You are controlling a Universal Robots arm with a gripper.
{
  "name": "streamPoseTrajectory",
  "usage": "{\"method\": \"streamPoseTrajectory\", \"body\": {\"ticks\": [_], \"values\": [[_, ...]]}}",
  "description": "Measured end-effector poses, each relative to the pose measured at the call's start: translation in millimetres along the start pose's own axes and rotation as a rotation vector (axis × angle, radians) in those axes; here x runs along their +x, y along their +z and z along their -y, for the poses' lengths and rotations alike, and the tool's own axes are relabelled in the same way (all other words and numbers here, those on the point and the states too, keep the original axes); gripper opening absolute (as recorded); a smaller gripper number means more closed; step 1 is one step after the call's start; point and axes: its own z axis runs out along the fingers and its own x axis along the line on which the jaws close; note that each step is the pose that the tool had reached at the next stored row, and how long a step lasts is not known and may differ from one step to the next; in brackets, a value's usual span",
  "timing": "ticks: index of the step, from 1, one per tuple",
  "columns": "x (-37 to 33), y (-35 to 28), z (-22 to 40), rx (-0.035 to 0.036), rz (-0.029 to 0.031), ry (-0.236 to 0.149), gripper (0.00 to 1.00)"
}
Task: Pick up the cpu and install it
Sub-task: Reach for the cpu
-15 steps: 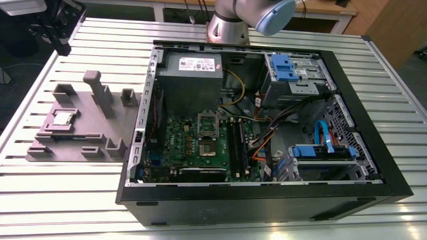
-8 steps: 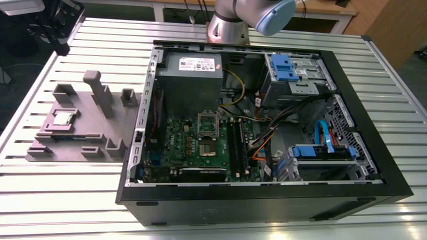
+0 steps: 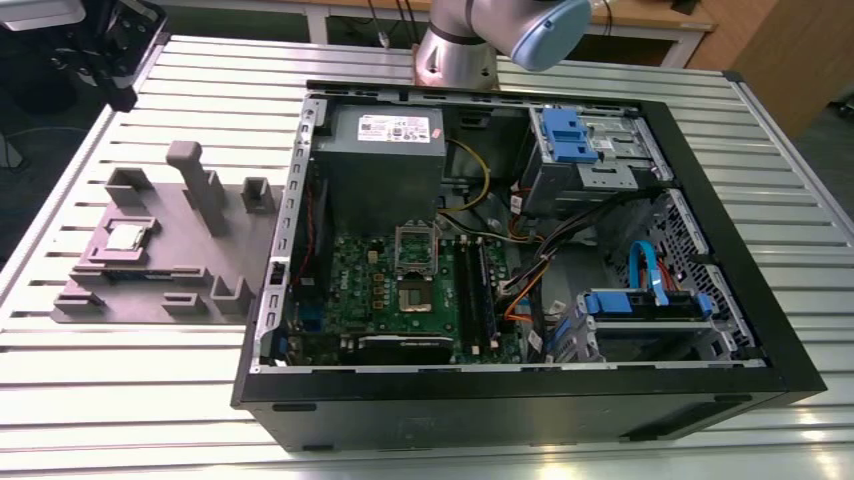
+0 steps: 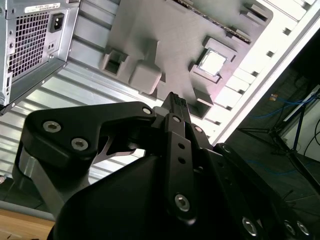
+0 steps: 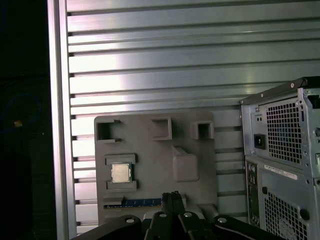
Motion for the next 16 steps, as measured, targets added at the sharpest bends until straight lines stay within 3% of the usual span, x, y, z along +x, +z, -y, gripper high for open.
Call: {"method": "streamPoseTrajectory", "body": {"ticks": [16], "values": [[5.3,0.0,0.4,0.0,-0.0001,0.0,0.1]]}}
